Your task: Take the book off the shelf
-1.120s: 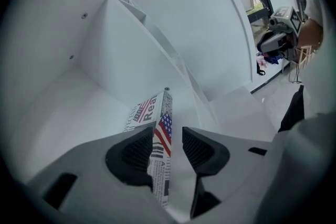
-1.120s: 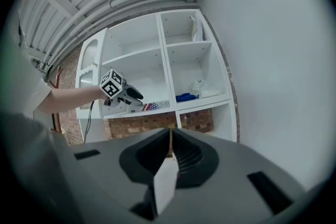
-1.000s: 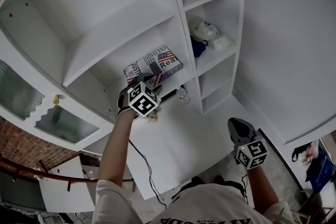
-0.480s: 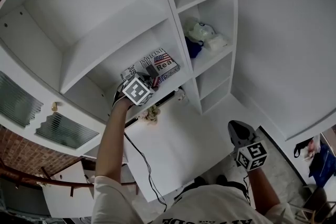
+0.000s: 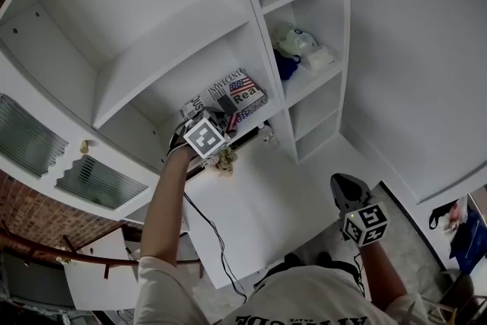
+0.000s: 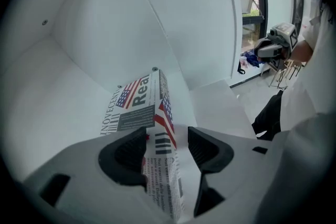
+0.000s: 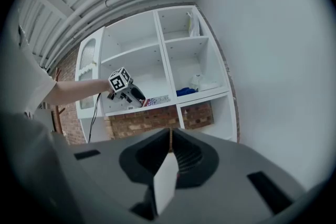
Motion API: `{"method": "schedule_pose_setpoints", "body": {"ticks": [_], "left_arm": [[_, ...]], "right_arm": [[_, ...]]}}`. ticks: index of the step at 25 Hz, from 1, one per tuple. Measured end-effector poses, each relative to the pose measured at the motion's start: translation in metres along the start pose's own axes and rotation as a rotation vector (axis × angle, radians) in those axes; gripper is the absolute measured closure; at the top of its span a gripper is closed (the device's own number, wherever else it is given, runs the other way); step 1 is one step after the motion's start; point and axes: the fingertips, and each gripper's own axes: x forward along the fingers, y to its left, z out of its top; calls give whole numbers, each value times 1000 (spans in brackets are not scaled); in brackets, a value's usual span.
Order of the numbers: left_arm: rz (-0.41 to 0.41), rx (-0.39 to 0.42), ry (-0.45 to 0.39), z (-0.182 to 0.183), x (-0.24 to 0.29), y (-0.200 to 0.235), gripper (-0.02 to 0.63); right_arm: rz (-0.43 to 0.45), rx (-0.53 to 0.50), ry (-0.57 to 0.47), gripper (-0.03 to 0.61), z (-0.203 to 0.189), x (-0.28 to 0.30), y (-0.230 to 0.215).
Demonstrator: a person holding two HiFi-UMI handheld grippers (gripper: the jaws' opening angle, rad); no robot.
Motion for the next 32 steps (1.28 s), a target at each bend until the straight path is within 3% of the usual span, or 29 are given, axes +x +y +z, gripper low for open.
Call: {"method": "schedule_pose_setpoints", "body": {"ticks": [10,18,23,32], "left_arm": [[-36,2,-21,-2,-13,-30,359],[105,112,9,-11,-11,-46,354],[263,195,23,-13,-8,-50,348],[692,413,80,-16,-11,-42,348]], "right_arm": [[12,4,3,545,0,-6,1],[36,5,5,545,-1,-8,7],[47,14,13,545,-5,-7,11],[47,31,28,545,-10,-10,4]]}}
